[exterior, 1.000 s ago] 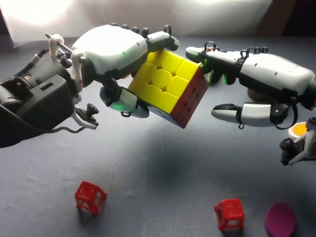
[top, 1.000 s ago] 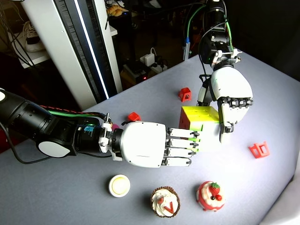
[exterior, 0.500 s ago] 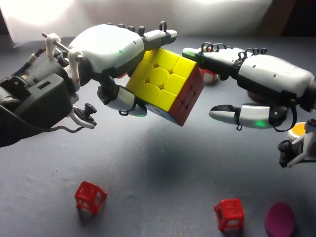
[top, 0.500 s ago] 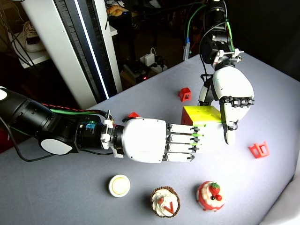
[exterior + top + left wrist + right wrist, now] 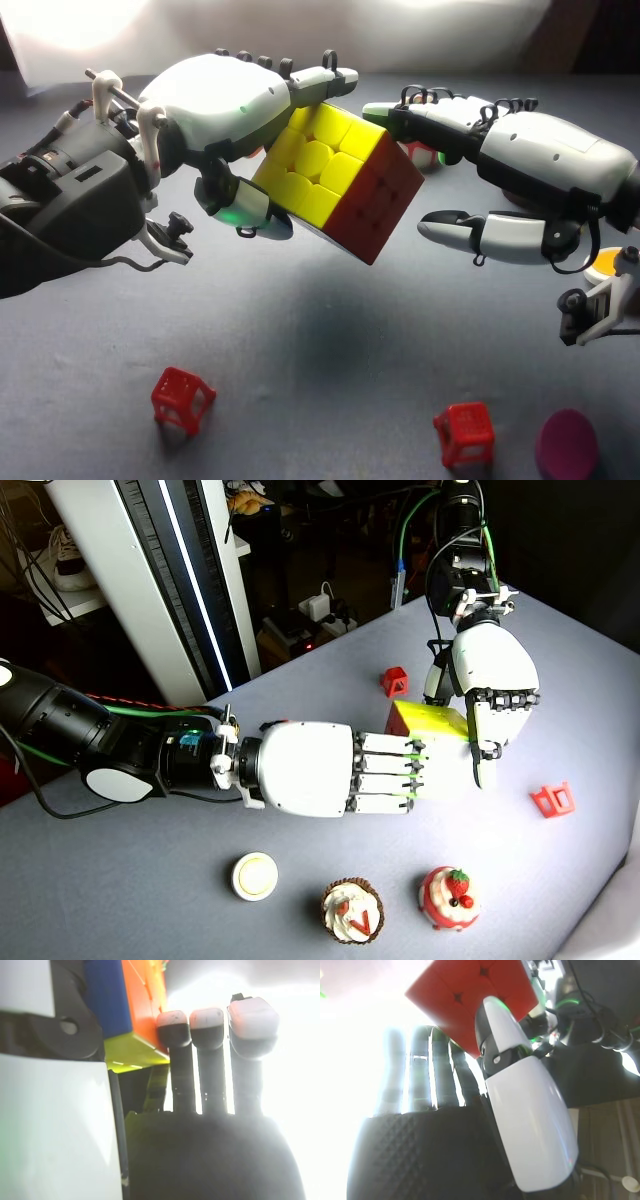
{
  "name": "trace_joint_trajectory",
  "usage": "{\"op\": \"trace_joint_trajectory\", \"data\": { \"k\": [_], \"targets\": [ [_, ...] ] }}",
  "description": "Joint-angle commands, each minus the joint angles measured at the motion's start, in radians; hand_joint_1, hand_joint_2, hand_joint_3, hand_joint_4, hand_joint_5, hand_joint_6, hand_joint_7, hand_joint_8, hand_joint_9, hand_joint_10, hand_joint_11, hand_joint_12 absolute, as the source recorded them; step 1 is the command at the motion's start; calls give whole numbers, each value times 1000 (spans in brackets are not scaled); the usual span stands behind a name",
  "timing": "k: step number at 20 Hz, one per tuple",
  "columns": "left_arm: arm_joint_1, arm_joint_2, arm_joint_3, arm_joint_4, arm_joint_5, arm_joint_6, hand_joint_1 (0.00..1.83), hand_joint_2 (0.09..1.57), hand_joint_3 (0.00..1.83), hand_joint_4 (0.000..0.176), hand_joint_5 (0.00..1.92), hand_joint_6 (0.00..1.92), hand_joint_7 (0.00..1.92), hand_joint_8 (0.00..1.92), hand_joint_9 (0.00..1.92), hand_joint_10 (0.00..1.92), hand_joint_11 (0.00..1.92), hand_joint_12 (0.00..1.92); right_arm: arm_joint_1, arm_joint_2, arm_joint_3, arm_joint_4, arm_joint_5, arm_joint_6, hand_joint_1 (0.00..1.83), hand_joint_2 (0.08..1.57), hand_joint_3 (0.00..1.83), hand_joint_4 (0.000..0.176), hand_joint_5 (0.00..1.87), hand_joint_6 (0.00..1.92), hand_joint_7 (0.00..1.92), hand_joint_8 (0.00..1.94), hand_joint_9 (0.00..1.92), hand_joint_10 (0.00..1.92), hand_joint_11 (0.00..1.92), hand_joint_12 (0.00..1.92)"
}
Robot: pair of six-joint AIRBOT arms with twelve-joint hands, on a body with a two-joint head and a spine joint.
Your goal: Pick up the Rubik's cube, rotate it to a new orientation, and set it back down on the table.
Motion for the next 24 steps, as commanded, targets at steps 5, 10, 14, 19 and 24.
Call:
{"op": "trace_joint_trajectory", "data": {
  "k": [5,10,14,19,24],
  "targets": [
    [-9,7,9,-18,-159,-10,1322,1184,0,0,583,44,933,1918,1164,1921,1356,1921,12,-3,-21,-59,161,18,553,952,0,0,13,715,73,712,0,1066,0,1762],
    [-8,4,11,-18,-155,-10,1316,1200,0,0,476,4,1073,1921,1332,1921,1512,1921,18,9,-36,-81,180,20,572,990,0,0,0,718,73,591,0,962,0,1727],
    [-7,3,13,-20,-155,-10,1243,1204,0,0,525,32,937,1921,1223,1921,1398,1921,18,9,-48,-95,189,23,714,1095,16,0,22,822,80,732,0,1092,0,1916],
    [-2,3,18,-33,-153,-11,436,844,0,0,557,52,392,841,237,1343,54,1921,18,9,-60,-137,203,50,998,1208,44,0,0,934,151,666,0,1150,0,1745],
    [-2,2,18,-32,-152,-12,1187,1153,4,0,567,46,689,1920,889,1921,1116,1921,18,9,-64,-167,193,71,953,1295,32,0,128,1028,252,834,91,1178,0,1717]
  ]
}}
